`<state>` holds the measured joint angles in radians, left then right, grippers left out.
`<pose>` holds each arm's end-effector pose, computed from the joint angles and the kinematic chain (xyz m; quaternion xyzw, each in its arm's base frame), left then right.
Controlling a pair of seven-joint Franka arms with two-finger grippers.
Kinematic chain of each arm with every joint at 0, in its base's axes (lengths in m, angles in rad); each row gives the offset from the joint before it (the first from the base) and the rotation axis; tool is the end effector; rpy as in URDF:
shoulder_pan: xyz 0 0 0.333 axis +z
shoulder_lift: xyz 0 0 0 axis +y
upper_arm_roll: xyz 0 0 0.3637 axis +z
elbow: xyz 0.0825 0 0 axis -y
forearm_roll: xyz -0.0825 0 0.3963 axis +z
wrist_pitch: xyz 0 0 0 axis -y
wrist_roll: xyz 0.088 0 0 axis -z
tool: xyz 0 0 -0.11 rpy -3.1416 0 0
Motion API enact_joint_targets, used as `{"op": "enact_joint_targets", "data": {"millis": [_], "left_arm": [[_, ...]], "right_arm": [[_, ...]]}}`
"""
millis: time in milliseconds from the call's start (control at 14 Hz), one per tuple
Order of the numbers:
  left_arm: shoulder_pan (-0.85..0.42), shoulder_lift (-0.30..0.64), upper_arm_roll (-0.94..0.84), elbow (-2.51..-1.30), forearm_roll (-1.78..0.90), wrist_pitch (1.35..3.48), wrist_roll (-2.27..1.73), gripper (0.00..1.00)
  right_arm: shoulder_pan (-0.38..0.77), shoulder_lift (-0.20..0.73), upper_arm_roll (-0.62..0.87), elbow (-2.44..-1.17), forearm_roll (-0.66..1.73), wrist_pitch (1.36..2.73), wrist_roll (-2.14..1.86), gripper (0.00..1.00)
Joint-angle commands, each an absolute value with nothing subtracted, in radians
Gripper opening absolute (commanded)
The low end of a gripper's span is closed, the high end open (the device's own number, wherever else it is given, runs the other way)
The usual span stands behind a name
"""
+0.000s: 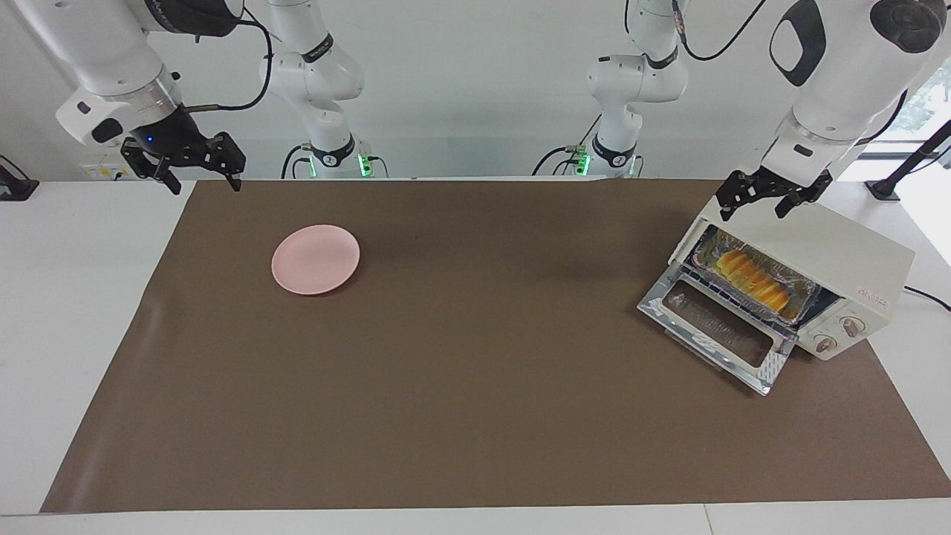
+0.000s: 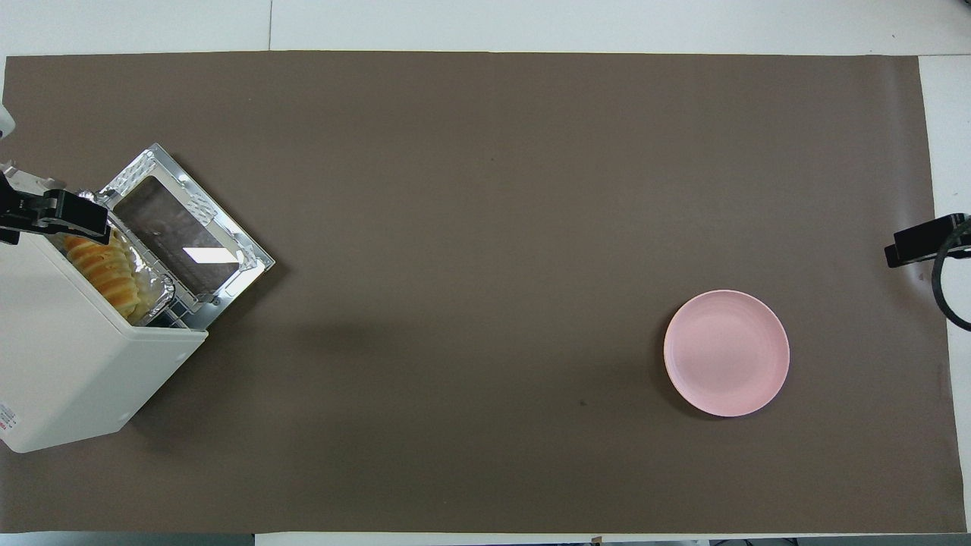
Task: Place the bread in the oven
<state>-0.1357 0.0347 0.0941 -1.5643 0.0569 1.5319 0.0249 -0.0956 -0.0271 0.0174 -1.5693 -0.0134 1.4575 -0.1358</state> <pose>0.5736 -0.0185 0.6495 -0.9984 0.0330 0.0332 0.0303 0.5430 -0.0440 0.6756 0.9987 0.0283 -0.0428 0.0024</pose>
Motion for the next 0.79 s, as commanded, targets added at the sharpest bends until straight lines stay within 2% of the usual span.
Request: {"op": "enact_joint_targets", "data": {"millis": [0, 286, 714], "left_arm": [[-0.026, -0.051, -0.037, -1.623, 0.04, 1.523, -0.006, 1.0], [-0.002, -0.011, -0.035, -1.546, -0.02, 1.484, -0.012, 1.0], [0.003, -0.026, -0.075, -1.592, -0.012, 1.552, -0.014, 1.0]], "right_arm": [[-0.1, -0.038, 0.021, -1.578, -0.017, 1.45, -0.121, 1.0], [-0.1, -0.038, 0.021, -1.577, -0.017, 1.45, -0.121, 1.0], [-0.098, -0.038, 0.021, -1.577, -0.017, 1.45, -0.121, 1.0]]}}
